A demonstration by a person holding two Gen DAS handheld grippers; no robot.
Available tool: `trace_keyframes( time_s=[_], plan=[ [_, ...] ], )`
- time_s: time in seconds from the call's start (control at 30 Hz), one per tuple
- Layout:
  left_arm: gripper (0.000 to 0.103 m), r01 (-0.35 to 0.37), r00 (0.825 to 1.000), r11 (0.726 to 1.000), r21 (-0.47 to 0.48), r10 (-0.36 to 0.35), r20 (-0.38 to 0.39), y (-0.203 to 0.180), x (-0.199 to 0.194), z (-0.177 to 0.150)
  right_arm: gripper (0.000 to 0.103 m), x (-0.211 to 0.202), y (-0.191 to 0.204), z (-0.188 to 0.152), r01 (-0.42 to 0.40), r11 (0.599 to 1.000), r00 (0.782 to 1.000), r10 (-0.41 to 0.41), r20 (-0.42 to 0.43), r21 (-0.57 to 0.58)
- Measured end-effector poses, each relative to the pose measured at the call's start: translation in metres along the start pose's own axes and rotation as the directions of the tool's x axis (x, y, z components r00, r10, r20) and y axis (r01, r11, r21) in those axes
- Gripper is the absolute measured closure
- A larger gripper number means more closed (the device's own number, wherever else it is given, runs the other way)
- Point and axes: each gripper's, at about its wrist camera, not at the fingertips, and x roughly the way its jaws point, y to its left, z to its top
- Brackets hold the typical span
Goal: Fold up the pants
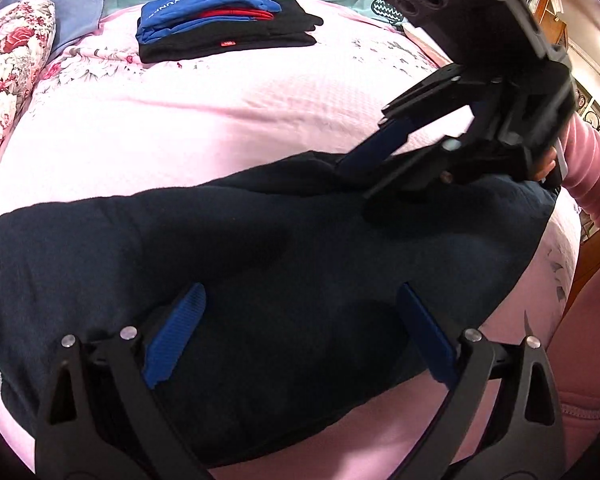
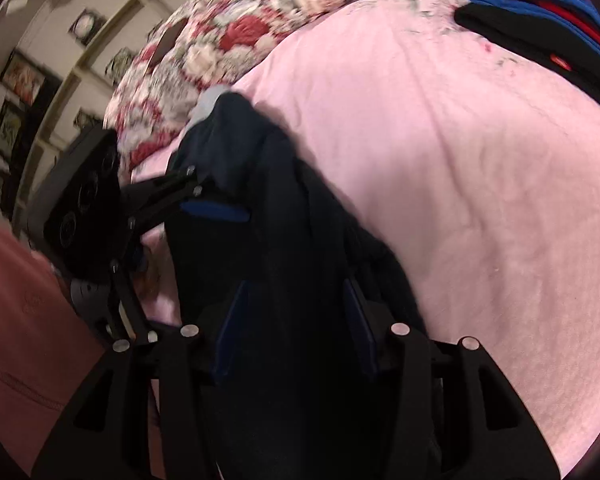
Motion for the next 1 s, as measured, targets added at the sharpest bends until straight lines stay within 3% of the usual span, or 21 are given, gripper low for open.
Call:
trace_keyframes(
  time_s=[0.13, 0.2, 0.27, 0.4, 0.47, 0.67, 0.8, 0.87, 1.0],
  plan=[
    [0.005, 0.003, 1.0, 1.0, -0.002, -0.003, 0.002, 0.0, 0.0, 0.0, 0.051, 0.006, -0.036, 0.004, -0.11, 0.971, 0.994, 0.112, 0.001, 0.213],
    [0.005, 0.002, 1.0, 1.0, 0.0, -0.002, 0.001, 0.0, 0.0, 0.0, 0.051, 0.005, -0.045, 0.006, -0.139, 0.956, 0.99, 0.143, 0.005, 0.257],
    [0.005, 0.001, 1.0, 1.0, -0.001, -0.001, 0.001, 0.0, 0.0, 0.0, 0.051, 0.003, -0.042, 0.009, -0.109, 0.967, 0.994, 0.112, -0.001, 0.23],
    [0.005, 0.001, 1.0, 1.0, 0.001, -0.001, 0.001, 0.0, 0.0, 0.001, 0.051, -0.001, -0.025, 0.015, 0.032, 0.994, 0.999, -0.033, 0.01, 0.104],
    [0.005, 0.0, 1.0, 1.0, 0.002, 0.0, 0.001, -0.001, 0.0, 0.0, 0.051, 0.003, -0.022, 0.015, 0.058, 0.996, 0.998, -0.057, -0.014, 0.066],
    [0.005, 0.002, 1.0, 1.0, 0.001, -0.002, 0.001, -0.001, 0.0, 0.001, 0.049, 0.005, -0.005, 0.01, -0.045, 0.999, 0.998, 0.045, -0.047, -0.001],
    [0.005, 0.003, 1.0, 1.0, 0.001, -0.003, 0.001, -0.001, 0.0, 0.0, 0.049, 0.015, -0.02, 0.013, -0.032, 0.996, 0.997, 0.037, -0.07, 0.079],
    [0.005, 0.003, 1.0, 1.0, 0.0, -0.003, 0.001, -0.001, 0.0, 0.0, 0.047, 0.016, -0.032, 0.013, -0.101, 0.985, 0.992, 0.11, -0.061, 0.142],
    [0.005, 0.004, 1.0, 1.0, -0.002, -0.004, 0.0, -0.001, 0.0, 0.0, 0.032, 0.025, -0.04, 0.017, -0.251, 0.943, 0.963, 0.267, -0.044, 0.216]
  ],
)
